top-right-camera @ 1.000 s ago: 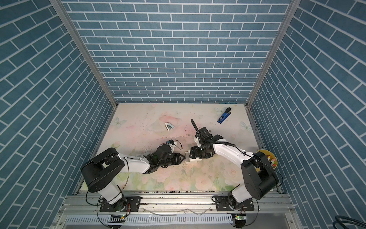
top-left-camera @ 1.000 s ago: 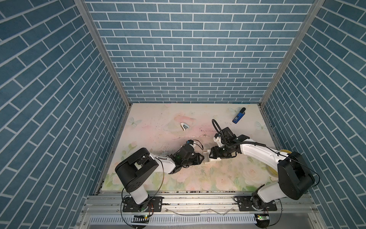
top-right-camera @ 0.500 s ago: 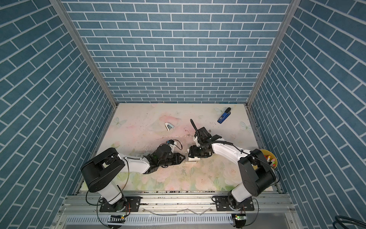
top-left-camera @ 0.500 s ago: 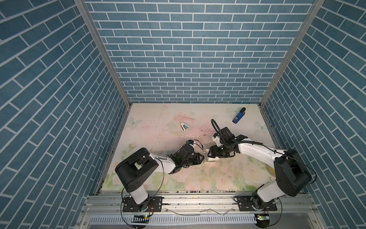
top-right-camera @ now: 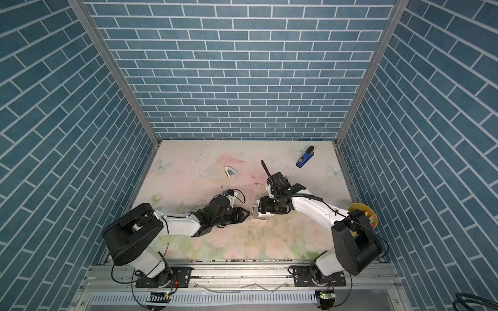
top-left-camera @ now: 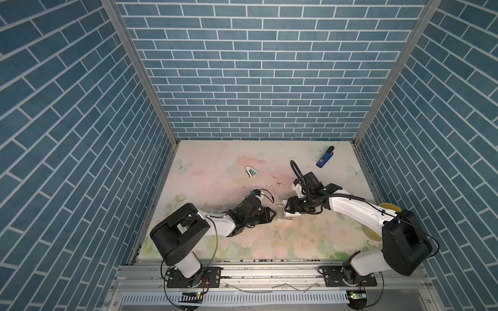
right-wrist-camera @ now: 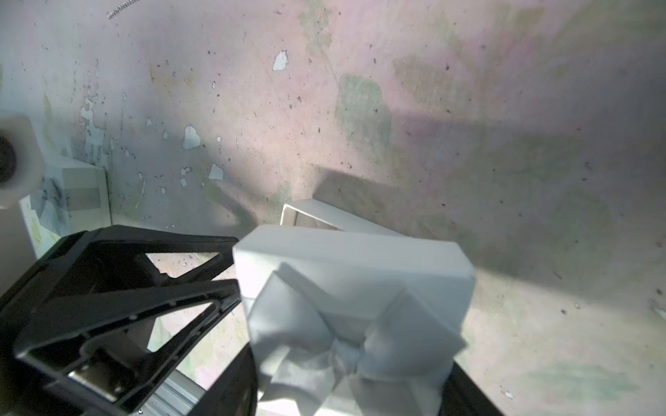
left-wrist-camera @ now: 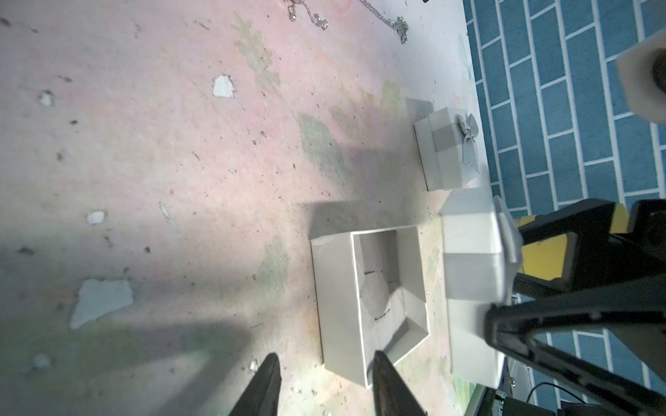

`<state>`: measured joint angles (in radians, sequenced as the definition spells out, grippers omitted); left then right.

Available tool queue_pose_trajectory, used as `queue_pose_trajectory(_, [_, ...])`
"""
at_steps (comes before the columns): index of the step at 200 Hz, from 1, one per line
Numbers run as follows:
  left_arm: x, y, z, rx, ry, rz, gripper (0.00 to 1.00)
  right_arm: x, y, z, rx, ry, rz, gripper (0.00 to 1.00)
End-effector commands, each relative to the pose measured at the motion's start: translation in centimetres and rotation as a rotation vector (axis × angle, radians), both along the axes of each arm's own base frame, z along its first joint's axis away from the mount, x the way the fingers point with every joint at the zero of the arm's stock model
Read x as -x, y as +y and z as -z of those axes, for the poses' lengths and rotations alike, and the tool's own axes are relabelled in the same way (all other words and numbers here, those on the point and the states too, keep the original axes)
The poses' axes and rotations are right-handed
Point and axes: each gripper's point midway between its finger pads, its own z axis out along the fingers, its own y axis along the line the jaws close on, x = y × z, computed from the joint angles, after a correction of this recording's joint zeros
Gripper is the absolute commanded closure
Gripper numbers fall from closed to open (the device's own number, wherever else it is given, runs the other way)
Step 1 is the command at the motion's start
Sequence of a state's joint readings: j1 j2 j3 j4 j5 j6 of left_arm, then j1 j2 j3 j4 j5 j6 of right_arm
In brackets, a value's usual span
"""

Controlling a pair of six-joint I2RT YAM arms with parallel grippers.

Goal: Take the necklace out of the lift-off lid jewelry box
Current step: Close the lid on the jewelry box.

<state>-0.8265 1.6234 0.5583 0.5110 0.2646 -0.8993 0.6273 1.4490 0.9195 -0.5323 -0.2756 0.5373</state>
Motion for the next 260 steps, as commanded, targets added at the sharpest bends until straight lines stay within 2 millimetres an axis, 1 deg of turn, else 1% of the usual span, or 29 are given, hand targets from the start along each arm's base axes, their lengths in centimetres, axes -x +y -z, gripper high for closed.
queue_pose_trajectory(1, [-0.1, -0.4, 0.2, 0.026, 0.004, 0.035, 0.64, 0.3, -0.6, -0.1, 0.007, 0.022, 0.066, 0.35])
queue_pose_trajectory(27, [-0.5, -1.5, 0.1, 0.062, 0.006, 0.061, 0.72, 0.3, -0.4, 0.2, -0.023, 0.030, 0.115, 0.37])
queue_pose_trajectory(69, [-1.1, -2.5, 0.7, 0.088, 0.019, 0.063, 0.79, 0.0, -0.1, 0.6, -0.029, 0.042, 0.137, 0.37])
queue_pose_trajectory(91, [-1.2, -3.0, 0.7, 0.110, 0.025, 0.063, 0.80, -0.3, -0.2, 0.5, -0.015, 0.037, 0.131, 0.38])
queue_pose_trajectory(120, [-1.2, -3.0, 0.6, 0.113, 0.024, 0.056, 0.80, -0.5, -0.2, 0.3, 0.007, 0.037, 0.109, 0.38])
queue_pose_trajectory(173, [-0.7, -2.2, 1.1, 0.091, 0.028, 0.040, 0.80, 0.0, -0.5, 0.9, 0.029, 0.059, 0.085, 0.38])
queue_pose_trajectory(260, [-0.7, -2.3, 1.2, 0.101, 0.029, 0.042, 0.80, 0.3, 0.5, 1.9, -0.003, 0.106, 0.062, 0.37])
